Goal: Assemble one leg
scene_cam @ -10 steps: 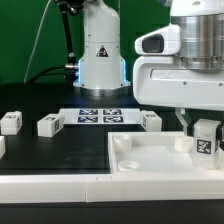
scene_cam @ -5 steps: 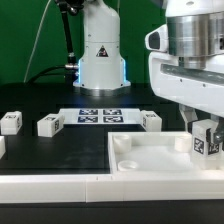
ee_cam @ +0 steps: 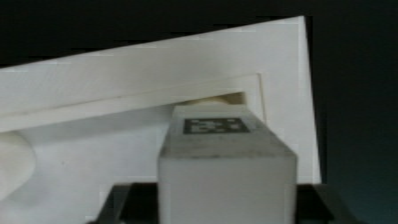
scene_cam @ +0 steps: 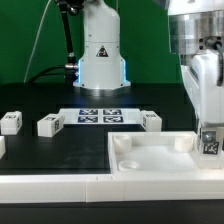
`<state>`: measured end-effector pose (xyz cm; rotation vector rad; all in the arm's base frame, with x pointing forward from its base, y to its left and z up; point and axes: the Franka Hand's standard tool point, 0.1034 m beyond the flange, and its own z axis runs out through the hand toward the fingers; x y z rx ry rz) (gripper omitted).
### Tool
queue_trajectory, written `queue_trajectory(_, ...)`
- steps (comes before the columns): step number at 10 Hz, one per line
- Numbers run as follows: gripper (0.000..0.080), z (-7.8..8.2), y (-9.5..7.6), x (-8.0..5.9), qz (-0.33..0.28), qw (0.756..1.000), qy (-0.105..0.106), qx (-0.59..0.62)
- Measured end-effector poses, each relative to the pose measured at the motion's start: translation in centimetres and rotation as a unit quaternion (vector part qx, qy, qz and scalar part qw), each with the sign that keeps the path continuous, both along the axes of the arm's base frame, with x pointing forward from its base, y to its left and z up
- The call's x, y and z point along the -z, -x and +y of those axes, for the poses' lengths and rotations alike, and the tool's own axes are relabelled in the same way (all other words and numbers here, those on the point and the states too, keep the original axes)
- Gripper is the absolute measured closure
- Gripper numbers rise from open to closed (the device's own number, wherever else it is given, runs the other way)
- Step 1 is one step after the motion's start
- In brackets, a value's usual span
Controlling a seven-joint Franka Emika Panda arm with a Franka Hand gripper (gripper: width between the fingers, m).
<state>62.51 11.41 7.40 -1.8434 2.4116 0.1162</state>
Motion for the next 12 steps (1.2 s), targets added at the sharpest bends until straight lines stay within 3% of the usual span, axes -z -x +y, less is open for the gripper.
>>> queue_trajectory(2, 0.0508, 0.04, -0.01, -0.01, 0.006, 0.999, -0.004, 0.049)
queue_trajectory(3, 0.0439, 0.12, 0.02, 0.03, 0.003, 1.000, -0.003, 0.020)
queue_trajectory(4, 0.0291, 0.09, -0.02, 0.04, -0.001, 1.000, -0.003, 0.001)
queue_trajectory(5, 0.0291, 0.00, -0.20, 0.05, -0.008, 1.000, -0.005, -0.016)
queue_trajectory(6, 0.0174, 0.03, -0.13, 0.08, -0.010, 0.999, -0.003, -0.047)
queue_trajectory(8, 0.0155, 0.25, -0.02, 0.05, -0.019, 0.985, 0.001, -0.172)
queue_trajectory(12, 0.0151, 0.93, 0.02, -0.02, -0.032, 0.925, 0.004, -0.379)
